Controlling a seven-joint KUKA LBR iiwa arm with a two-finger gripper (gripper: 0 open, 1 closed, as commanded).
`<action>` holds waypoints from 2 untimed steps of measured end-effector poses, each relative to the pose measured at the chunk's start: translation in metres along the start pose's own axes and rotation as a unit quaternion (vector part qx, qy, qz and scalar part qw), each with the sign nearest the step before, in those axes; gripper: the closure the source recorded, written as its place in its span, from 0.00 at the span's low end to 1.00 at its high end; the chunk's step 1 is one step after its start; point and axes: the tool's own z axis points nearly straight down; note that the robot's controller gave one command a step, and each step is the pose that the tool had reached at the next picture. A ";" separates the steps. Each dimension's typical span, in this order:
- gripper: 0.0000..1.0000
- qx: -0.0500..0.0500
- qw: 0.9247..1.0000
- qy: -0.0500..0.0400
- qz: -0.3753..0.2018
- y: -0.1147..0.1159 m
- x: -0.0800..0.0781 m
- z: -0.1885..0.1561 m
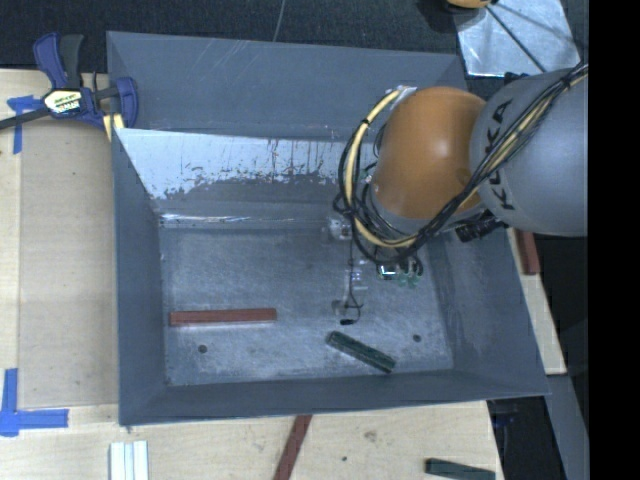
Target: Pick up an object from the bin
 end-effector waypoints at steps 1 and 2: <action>0.00 0.000 1.000 -0.004 0.000 0.000 -0.002 -0.004; 0.00 0.000 1.000 -0.007 -0.003 0.052 0.006 0.048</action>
Offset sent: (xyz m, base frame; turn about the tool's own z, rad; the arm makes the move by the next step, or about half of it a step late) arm -0.0141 0.0781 -0.0745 -0.0179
